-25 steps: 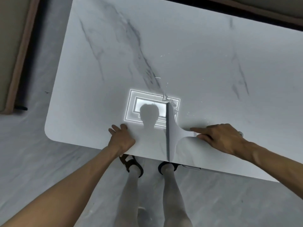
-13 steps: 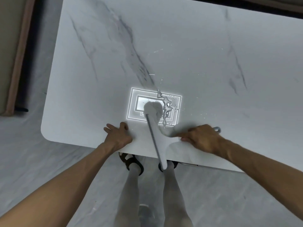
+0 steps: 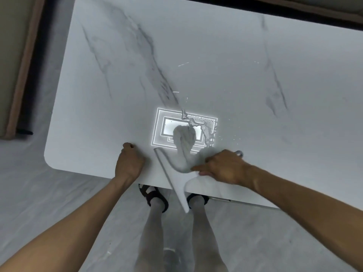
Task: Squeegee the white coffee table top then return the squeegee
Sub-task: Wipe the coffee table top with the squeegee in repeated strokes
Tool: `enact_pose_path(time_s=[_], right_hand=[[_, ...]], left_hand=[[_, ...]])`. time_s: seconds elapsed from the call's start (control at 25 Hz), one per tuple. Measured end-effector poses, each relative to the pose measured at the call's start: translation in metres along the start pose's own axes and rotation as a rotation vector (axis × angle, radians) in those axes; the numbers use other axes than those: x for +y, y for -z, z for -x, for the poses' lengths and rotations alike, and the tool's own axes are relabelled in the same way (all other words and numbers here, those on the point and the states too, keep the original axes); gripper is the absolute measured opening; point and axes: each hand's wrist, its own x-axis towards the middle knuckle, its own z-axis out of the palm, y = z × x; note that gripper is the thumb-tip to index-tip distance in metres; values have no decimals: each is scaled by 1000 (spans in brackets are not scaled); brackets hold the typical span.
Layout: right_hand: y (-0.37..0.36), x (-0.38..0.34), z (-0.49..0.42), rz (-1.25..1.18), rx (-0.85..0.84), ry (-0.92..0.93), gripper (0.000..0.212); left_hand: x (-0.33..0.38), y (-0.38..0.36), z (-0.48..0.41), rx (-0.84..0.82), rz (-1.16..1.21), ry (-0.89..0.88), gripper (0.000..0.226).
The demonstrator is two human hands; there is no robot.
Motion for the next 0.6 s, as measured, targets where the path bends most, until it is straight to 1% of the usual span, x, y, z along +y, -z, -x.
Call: enact_pose_path(time_s=[0.08,0.12,0.24,0.32,0.44,0.52,0.6], right_hand=[[-12,-28,-37,61,-65,122,40],[-14,-35,-48,87,-85,141,41],[-4,-22,-56,111,-15,138,41],[10,8,-46,69,38,46,38],[31,62,-13,13,106,-167,38],[38,94,14,-3,164,-307,39],[44,122,41,3,233,-436,39]], left_hand=[[-4,-4,1,50,55,13,40],[-6,-6,2,53,65,11,40],[-6,-13,2,4,64,22,43],[-2,-18,2,-67,-1,-16,46],[8,-20,3,-205,-174,-49,48],[11,-17,0,-262,-205,-23,47],[12,-14,-1,-282,-211,-18,47]])
